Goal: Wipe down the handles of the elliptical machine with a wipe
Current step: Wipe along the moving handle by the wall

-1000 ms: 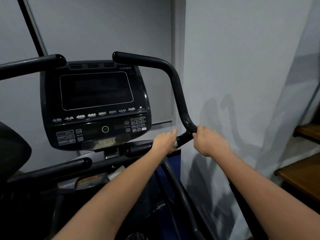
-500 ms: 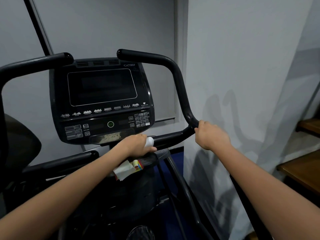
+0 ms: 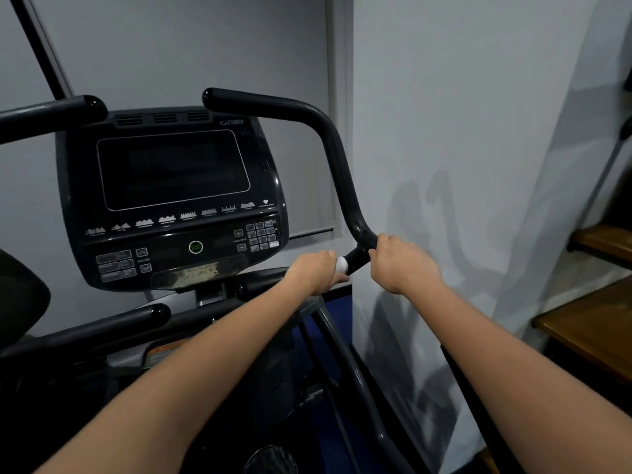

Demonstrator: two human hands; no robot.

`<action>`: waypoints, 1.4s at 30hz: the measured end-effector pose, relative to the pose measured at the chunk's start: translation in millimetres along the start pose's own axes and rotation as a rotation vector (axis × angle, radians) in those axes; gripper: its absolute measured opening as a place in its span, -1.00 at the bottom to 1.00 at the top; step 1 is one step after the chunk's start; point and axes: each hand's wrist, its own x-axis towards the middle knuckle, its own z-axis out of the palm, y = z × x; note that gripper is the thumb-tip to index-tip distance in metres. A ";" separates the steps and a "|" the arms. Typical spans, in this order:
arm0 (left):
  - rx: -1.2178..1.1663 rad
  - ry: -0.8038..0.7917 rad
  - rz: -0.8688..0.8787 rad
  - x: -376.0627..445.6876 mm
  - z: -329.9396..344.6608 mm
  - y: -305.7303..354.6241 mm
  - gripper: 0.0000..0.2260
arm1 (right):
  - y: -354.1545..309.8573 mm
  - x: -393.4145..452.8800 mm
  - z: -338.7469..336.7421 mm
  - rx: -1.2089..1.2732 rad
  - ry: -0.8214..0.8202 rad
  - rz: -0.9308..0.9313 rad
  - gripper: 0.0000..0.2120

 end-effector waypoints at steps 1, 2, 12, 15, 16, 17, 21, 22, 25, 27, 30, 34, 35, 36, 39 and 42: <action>0.000 -0.005 -0.011 -6.9 -1.9 -7.3 -0.49 | 0.5 0.5 0.2 0.007 -0.003 0.002 -0.67; -0.001 -0.015 -0.016 -14.1 -3.5 -16.8 -0.48 | 0.9 0.4 0.4 0.014 -0.009 0.006 -0.67; -0.094 -0.219 -0.110 -99.1 -25.1 -109.0 -0.50 | -2.3 -6.8 -1.9 -0.010 0.003 -0.002 -0.67; 0.046 -0.186 -0.086 -88.0 -31.3 -78.2 -0.57 | -2.2 -5.6 -0.4 -0.012 0.023 -0.008 -0.68; 0.113 -0.147 -0.043 -82.6 -30.2 -64.7 -0.60 | -1.9 -4.8 0.2 -0.010 0.025 -0.008 -0.68; 0.175 -0.102 -0.003 -75.7 -26.3 -52.7 -0.61 | -1.6 -4.0 1.1 -0.013 0.027 -0.010 -0.68; 0.329 0.045 0.009 -34.0 1.2 -10.8 -0.59 | -0.7 -2.3 2.9 -0.032 0.042 -0.018 -0.68; 0.334 0.070 -0.010 -25.9 5.8 0.4 -0.59 | -0.3 -2.1 3.4 -0.025 0.045 -0.018 -0.67; 0.352 0.118 0.021 -3.8 14.0 16.6 -0.63 | 0.7 -0.7 4.0 0.013 0.042 -0.014 -0.67; 0.211 0.081 0.023 3.1 10.5 11.9 -0.60 | 0.9 -0.1 2.7 0.014 0.034 -0.014 -0.67; -0.021 -0.098 -0.029 -2.6 -8.3 -9.9 -0.50 | 1.0 -0.5 0.3 0.008 0.013 -0.016 -0.66; -0.245 -0.325 -0.083 -25.3 -22.9 -52.6 -0.42 | 1.3 -2.3 -2.4 0.023 -0.014 -0.012 -0.64; -0.274 -0.347 -0.089 -31.4 -22.1 -63.3 -0.42 | 1.0 -3.0 -3.1 0.019 -0.017 -0.014 -0.65; -0.280 -0.355 -0.096 -38.6 -23.8 -71.5 -0.43 | 0.6 -3.9 -3.9 0.012 -0.019 -0.017 -0.65; -0.274 -0.382 -0.113 -58.0 -29.4 -91.8 -0.43 | 0.6 -6.0 -5.5 0.025 -0.019 -0.016 -0.65; -0.149 -0.322 -0.117 -75.4 -29.5 -93.4 -0.52 | 0.9 -8.5 -2.4 0.016 0.009 -0.035 -0.67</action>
